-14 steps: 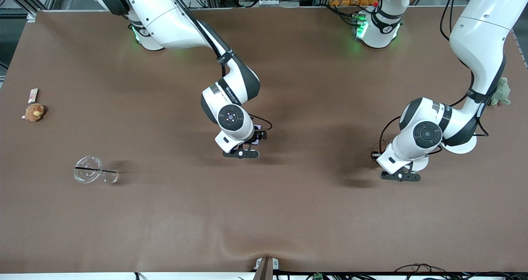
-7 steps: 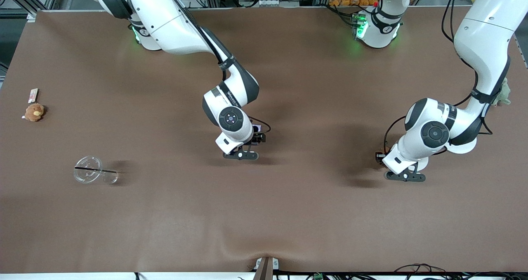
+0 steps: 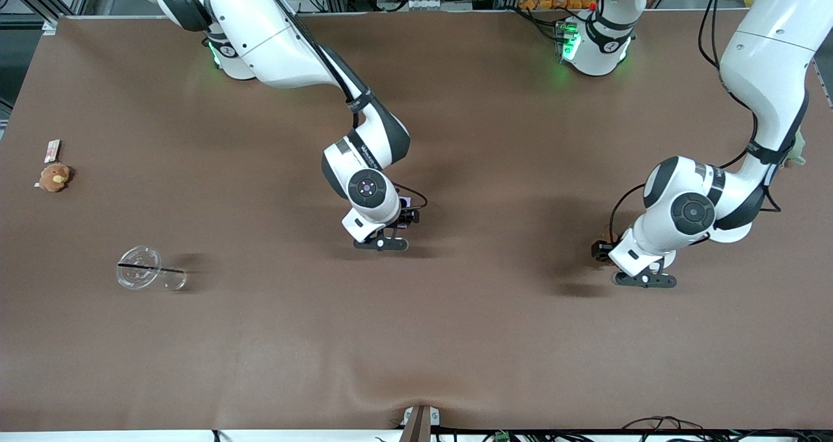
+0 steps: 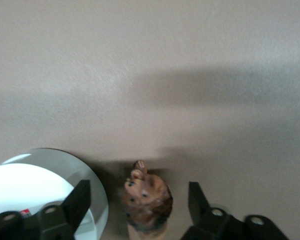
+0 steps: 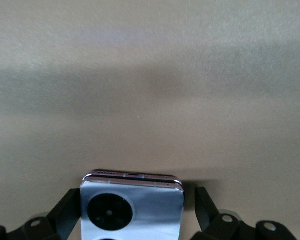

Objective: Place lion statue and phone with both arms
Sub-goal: 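Lower the lion statue beside the lamp base and open the left gripper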

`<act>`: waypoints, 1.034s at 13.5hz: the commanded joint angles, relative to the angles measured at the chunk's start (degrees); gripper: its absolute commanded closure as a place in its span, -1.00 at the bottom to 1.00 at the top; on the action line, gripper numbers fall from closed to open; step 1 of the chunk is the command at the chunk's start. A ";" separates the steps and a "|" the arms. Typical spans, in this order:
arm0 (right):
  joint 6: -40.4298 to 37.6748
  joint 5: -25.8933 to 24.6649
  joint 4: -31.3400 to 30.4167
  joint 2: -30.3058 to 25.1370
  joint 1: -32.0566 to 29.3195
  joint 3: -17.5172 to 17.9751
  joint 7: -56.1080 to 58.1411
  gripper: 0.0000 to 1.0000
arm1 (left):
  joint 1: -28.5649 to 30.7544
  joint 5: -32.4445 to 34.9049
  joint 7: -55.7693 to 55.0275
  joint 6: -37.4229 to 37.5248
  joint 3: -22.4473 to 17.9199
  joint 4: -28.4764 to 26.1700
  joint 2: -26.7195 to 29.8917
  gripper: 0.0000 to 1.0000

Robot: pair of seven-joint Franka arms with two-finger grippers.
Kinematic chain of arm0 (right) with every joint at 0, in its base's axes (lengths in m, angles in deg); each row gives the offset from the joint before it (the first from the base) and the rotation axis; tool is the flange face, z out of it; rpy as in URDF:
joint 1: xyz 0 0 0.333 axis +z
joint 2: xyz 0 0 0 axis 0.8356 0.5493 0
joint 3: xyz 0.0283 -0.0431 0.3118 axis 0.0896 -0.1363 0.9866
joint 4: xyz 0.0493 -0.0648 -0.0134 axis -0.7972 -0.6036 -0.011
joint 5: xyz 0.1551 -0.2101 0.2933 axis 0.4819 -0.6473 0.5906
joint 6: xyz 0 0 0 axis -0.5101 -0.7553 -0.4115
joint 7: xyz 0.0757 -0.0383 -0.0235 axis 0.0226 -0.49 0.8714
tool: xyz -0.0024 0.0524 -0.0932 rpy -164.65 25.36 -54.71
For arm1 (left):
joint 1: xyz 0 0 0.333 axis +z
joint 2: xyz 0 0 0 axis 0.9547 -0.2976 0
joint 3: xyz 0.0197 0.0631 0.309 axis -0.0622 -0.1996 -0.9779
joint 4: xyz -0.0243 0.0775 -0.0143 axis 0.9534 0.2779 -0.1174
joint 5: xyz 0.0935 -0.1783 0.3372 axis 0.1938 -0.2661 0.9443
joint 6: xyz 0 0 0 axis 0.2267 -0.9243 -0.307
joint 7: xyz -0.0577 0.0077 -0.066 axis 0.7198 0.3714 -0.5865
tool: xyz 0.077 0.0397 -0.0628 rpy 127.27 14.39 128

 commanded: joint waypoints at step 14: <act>-7.39 -0.84 0.07 -5.44 -4.72 -0.40 -1.48 0.67 | 0.89 -10.31 1.21 26.91 8.19 19.72 18.62 -1.00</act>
